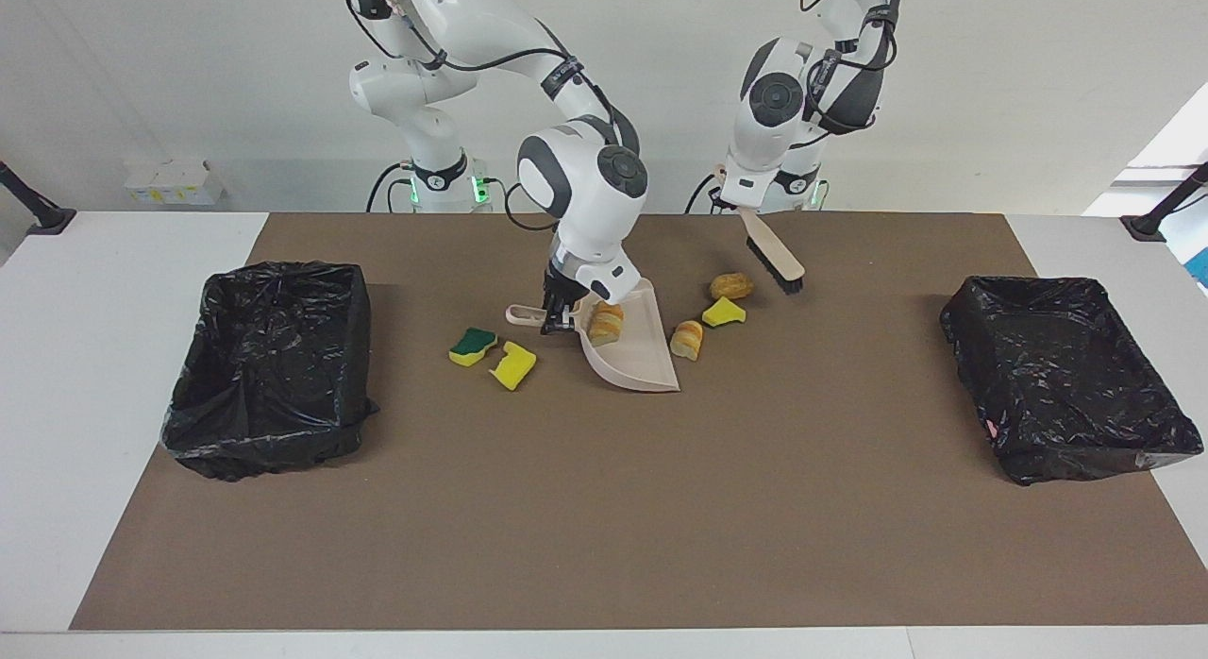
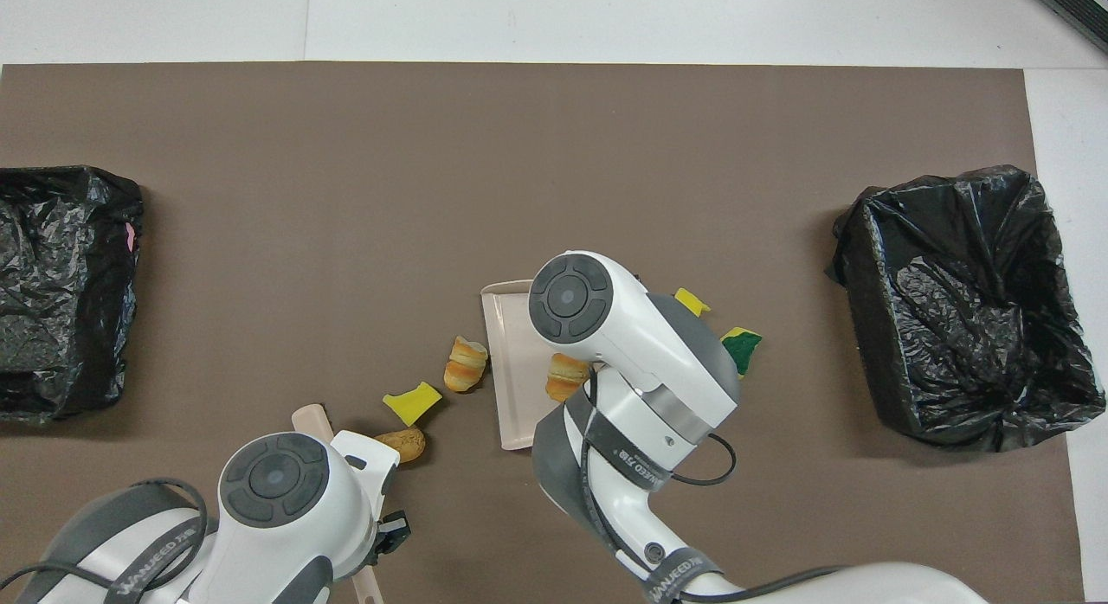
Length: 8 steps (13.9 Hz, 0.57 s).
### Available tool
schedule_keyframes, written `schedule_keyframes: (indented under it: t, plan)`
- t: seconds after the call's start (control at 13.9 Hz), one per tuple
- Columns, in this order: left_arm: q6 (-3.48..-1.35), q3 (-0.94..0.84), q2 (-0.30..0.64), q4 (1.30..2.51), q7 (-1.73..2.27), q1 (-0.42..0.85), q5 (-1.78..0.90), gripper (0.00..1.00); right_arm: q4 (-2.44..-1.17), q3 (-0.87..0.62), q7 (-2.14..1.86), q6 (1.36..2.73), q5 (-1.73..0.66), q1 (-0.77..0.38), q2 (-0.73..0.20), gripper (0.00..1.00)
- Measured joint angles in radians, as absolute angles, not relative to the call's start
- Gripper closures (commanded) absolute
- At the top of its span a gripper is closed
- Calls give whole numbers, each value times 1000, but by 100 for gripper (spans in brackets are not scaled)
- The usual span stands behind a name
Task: Sweep and dump trash in bin
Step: 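Sweep remaining bread and sponge into the dustpan with the left gripper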
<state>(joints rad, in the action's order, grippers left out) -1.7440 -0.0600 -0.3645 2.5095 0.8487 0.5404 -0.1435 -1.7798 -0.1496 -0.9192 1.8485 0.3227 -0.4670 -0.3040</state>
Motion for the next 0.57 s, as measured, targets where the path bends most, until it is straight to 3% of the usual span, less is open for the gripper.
schedule_keyframes:
  t: [0.36, 0.57]
  plan:
    - [-1938, -60, -244, 2532, 723, 490, -152, 100, -1783, -150, -874, 1849, 321, -480, -309, 100]
    - [-2031, -60, -160, 2481, 705, 478, -193, 100, -1783, -149, -847, 1849, 320, -501, -311, 100]
